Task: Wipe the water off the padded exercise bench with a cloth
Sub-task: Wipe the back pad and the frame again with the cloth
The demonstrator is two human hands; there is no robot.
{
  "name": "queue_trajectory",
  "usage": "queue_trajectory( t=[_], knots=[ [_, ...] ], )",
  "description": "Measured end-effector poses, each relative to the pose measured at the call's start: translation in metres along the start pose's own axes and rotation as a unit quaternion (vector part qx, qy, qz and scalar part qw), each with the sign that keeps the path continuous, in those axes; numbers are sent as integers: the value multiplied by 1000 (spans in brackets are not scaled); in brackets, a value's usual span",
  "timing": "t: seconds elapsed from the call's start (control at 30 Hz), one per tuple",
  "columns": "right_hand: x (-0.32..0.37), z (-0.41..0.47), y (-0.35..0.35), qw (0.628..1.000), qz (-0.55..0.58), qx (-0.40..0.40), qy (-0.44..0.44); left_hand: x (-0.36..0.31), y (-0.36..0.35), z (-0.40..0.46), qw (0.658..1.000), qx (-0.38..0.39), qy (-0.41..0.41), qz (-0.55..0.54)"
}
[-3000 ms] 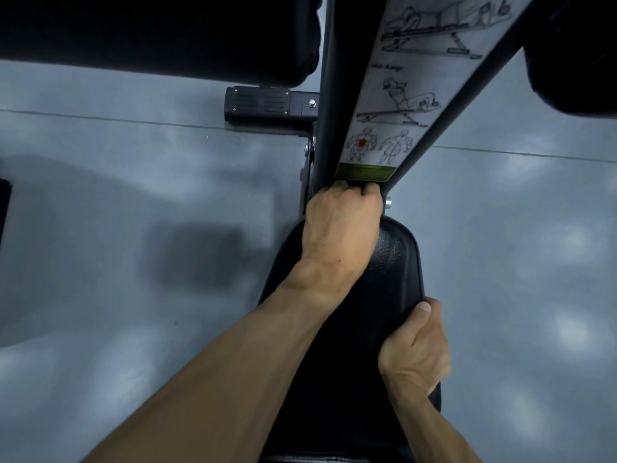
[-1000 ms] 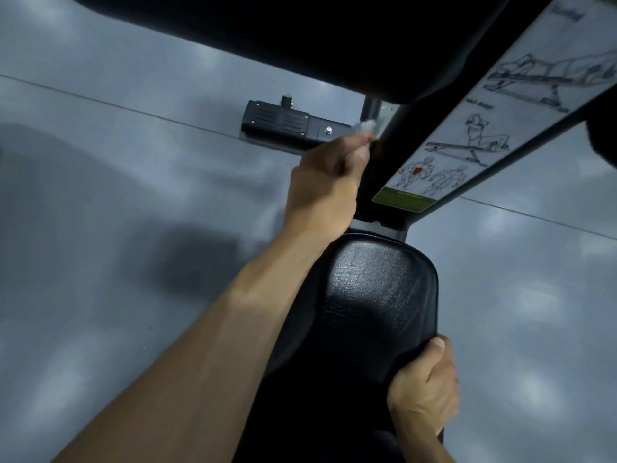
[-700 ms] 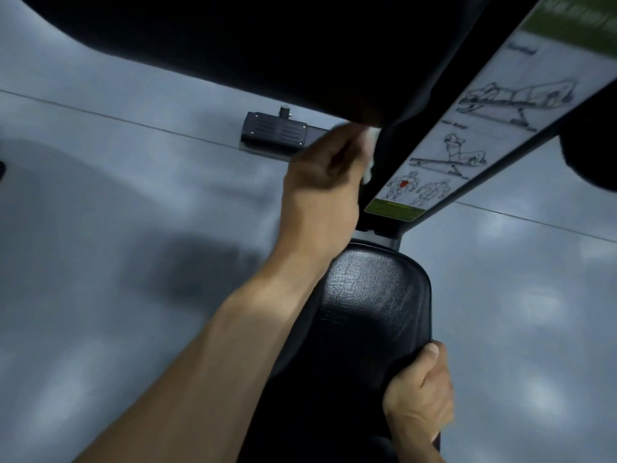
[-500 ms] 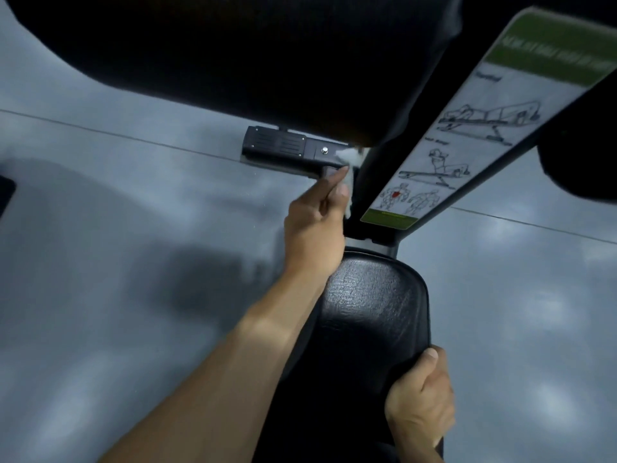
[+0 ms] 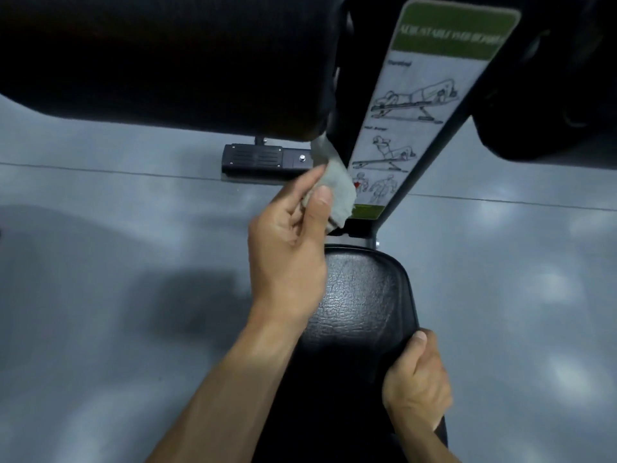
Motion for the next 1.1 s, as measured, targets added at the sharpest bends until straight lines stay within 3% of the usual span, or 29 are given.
queue_trajectory(
  t=[0.13, 0.27, 0.5, 0.67, 0.87, 0.93, 1.03, 1.1],
  knots=[
    [0, 0, 0, 1000, 19, 12, -5, 38, -1, -9, 991, -38, 96, 89],
    [-3, 0, -1, 1000, 31, -2, 0, 52, -13, -5, 983, -50, 177, -24],
    [-6, 3, -1, 999, 37, -8, 3, -18, -48, 19, 997, -21, 27, -70],
    [-7, 2, -1, 999, 45, -4, 0, 10, -44, 2, 991, -51, 115, -37],
    [-8, 3, -2, 999, 46, -7, 1, -92, -62, 24, 990, 13, -135, 22],
    [-7, 3, -1, 998, 56, -18, 11, -75, -61, 22, 994, 23, -99, 45],
    [-7, 3, 0, 999, 48, -23, 9, -14, -48, 10, 995, 2, 59, 86],
    [-6, 2, 0, 998, 52, -23, 9, -11, -45, 7, 992, -20, 73, 101]
  ],
)
Point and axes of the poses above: each hand's wrist, its own z-axis towards the middle knuckle, its own y-axis out of the back of the hand, x = y × z, the point moved 6 cm from there along z, towards the middle knuckle, and after that the axes turned 8 degrees about x, right-handed, at the moved point
